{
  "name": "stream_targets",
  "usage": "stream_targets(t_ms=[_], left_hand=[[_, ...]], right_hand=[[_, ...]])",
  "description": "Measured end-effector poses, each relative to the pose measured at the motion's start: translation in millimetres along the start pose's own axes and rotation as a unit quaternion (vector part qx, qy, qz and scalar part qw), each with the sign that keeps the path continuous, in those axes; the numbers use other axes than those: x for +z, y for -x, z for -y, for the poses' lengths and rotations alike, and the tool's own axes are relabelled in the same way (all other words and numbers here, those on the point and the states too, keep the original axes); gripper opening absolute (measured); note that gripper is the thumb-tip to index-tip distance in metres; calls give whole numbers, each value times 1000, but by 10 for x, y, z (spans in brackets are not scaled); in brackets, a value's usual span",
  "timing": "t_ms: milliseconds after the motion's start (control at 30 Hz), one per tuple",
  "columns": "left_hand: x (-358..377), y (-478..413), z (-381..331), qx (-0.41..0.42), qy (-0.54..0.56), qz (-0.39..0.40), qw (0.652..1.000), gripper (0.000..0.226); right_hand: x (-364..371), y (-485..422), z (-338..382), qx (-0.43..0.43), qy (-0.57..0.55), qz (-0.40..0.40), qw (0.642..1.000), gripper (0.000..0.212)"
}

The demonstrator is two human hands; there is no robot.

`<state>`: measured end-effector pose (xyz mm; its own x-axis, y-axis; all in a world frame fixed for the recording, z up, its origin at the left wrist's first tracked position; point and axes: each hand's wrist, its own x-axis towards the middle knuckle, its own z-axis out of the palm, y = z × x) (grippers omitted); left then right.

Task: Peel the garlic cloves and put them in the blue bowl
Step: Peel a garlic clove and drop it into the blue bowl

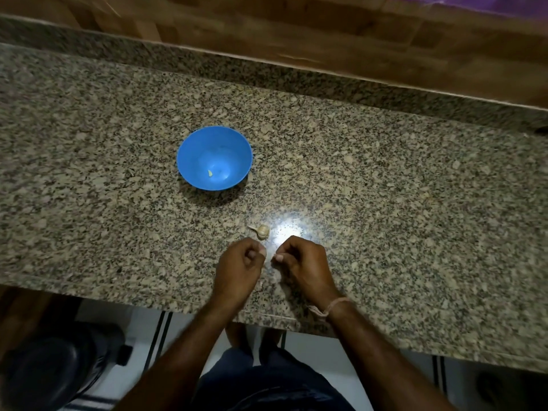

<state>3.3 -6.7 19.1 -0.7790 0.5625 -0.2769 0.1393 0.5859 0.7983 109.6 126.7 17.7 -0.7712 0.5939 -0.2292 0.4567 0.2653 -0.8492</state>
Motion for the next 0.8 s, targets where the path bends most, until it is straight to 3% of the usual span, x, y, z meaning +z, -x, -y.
stream_targets(t_ms=[67, 133, 200, 467, 800], left_hand=[[-35, 1, 165, 84, -182, -21, 979, 39], [-50, -5, 336, 113, -263, -2, 958, 72], [-40, 12, 394, 118, -315, 20, 942, 85], [-45, 9, 424, 120, -319, 26, 940, 87], [-60, 2, 425, 136, -324, 24, 936, 86]], right_hand=[[58, -26, -73, 22, 55, -5, 998, 21], [131, -36, -100, 37, 110, -15, 993, 24], [190, -41, -73, 47, 141, -30, 988, 28], [272, -123, 25, 110, 181, -45, 976, 29], [330, -250, 182, 178, 246, -43, 952, 12]])
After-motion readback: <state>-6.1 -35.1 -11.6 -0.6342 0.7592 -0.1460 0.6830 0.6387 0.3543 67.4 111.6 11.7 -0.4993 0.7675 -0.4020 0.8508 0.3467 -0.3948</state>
